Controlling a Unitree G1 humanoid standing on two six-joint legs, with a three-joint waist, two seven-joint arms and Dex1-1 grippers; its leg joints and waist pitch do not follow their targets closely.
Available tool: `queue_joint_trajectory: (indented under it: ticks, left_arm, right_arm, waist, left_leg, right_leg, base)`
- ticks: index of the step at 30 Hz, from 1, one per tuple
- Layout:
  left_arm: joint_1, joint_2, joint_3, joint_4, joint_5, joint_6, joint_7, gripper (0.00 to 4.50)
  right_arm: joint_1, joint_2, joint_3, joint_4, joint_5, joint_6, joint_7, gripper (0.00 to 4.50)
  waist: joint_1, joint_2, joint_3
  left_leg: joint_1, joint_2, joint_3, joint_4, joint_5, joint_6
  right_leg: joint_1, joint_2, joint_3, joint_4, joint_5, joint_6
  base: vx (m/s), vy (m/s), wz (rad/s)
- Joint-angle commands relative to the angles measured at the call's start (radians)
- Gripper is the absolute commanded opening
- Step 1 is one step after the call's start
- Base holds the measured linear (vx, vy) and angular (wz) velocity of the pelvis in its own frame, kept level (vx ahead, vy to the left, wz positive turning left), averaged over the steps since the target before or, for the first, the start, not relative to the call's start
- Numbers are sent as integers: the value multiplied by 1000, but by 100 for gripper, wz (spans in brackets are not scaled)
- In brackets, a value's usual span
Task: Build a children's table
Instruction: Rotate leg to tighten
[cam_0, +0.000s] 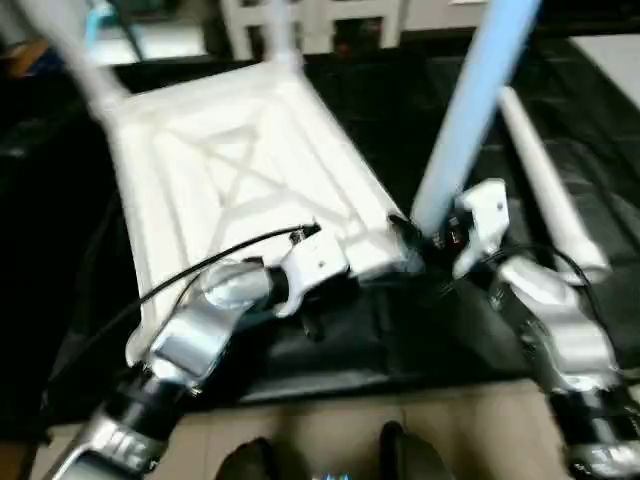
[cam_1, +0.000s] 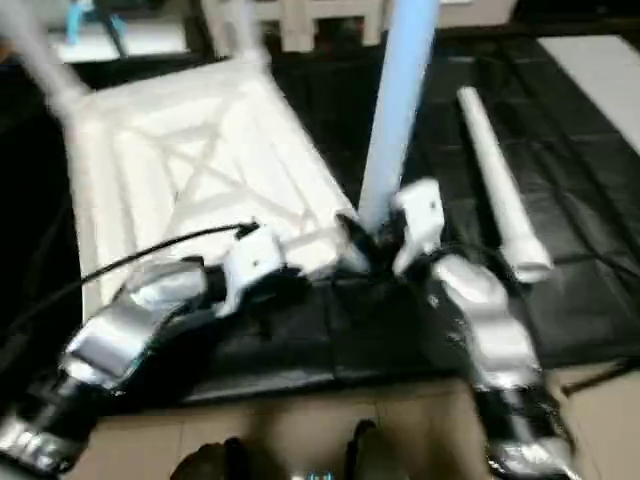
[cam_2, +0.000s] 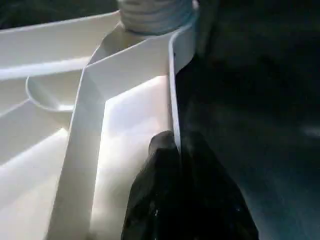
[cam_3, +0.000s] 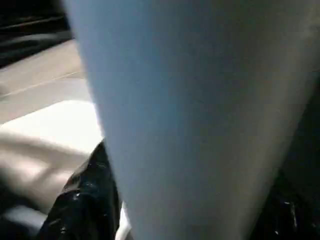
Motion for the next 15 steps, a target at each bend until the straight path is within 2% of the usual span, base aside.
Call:
queue_joint_trajectory:
  ticks: [1, 2, 3, 6, 8, 10, 13, 15]
  left_arm:
    - [30, 8, -2, -52, -51, -1, -49, 0]
    - [34, 14, -3, -59, -54, 0, -54, 0]
    - [38, 23, -5, -66, -58, -7, -61, 0]
    - [44, 37, -6, -59, -53, -25, -63, 0]
    - [43, 39, -5, -53, -52, -28, -67, 0]
    - [42, 39, -5, -51, -52, -29, -69, 0]
    - [43, 39, -7, -53, -50, -29, -77, 0]
    - [42, 39, -8, -55, -50, -27, -78, 0]
  right_arm:
    - [15, -51, -38, -64, 57, 20, 106, 314]
    - [20, -62, -46, -68, 63, 22, 123, 321]
    - [27, -79, -54, -77, 74, 27, 149, 321]
    - [34, -112, -73, -82, 89, 39, 179, 352]
    - [28, -124, -74, -75, 78, 39, 184, 365]
    - [24, -127, -70, -69, 70, 38, 178, 388]
    - [11, -128, -50, -53, 71, 48, 182, 388]
    - [10, -126, -46, -51, 77, 51, 191, 375]
  waist:
    - [3, -15, -80]
    - [8, -10, -83]
    - [8, -9, -84]
    - [13, -12, -88]
    - [13, -12, -86]
    - [13, -13, -82]
    - [12, -13, -79]
    - [12, -13, -79]
  left_leg:
    - [21, 1, 22, -56, -190, 129]
    - [11, 1, 18, -53, -125, 151]
    - [9, 0, 17, -51, -103, 161]
    - [14, -2, 20, -43, -50, 192]
    - [12, -3, 20, -43, -45, 203]
    - [12, -2, 20, -45, -77, 190]
    - [14, -1, 20, -49, -126, 159]
    - [14, -1, 20, -50, -134, 148]
  right_leg:
    - [60, 4, 16, -44, -166, -252]
    - [67, 2, 15, -34, -113, -267]
    - [67, 3, 14, -31, -93, -270]
    - [69, 4, 15, -24, -18, -297]
    - [71, 1, 15, -25, -37, -299]
    - [70, -1, 14, -31, -103, -287]
    - [68, -2, 15, -38, -184, -264]
    - [67, -2, 15, -38, -194, -258]
  base:
    - [63, -11, 12]
    - [66, 8, 3]
    - [57, 15, -5]
    - [36, 8, -2]
    - [0, 0, 0]
    - [0, 0, 0]
    - [0, 0, 0]
    - [0, 0, 0]
